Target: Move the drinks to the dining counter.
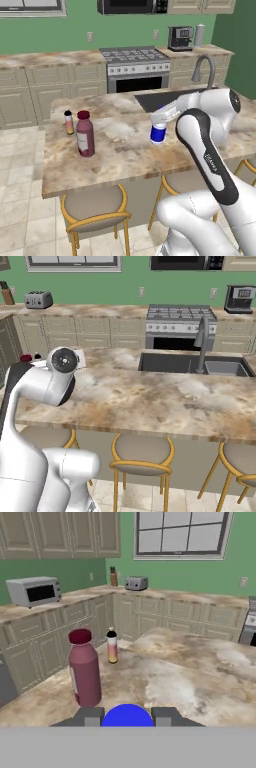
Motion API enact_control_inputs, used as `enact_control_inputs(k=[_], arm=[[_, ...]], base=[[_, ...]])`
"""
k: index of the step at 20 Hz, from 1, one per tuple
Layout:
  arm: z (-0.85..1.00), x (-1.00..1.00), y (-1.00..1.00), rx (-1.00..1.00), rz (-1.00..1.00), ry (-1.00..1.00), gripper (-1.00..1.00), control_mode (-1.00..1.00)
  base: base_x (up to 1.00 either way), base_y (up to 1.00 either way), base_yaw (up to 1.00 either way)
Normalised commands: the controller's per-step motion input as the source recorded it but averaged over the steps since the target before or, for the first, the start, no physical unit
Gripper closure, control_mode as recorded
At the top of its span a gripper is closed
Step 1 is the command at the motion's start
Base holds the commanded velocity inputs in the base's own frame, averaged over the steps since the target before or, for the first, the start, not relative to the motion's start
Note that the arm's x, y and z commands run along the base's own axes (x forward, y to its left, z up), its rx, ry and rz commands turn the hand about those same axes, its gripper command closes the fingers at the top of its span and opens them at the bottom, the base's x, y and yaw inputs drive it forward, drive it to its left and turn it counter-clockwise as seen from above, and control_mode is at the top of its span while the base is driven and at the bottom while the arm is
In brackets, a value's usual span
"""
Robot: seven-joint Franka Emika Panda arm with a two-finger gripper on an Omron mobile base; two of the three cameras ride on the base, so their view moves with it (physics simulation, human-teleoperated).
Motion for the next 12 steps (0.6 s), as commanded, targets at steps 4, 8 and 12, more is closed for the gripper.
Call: enact_control_inputs(k=[4, 8, 12], arm=[[0.0, 0.38, 0.0, -0.05, 0.03, 0.02, 1.0, -1.0], [0.0, 0.27, 0.0, -0.09, 0.03, 0.02, 1.0, -1.0], [-0.22, 0.34, 0.0, -0.11, 0.05, 0.03, 1.0, -1.0]], base=[[0.0, 0.0, 0.0], [0.0, 0.0, 0.0], [0.0, 0.0, 0.0]])
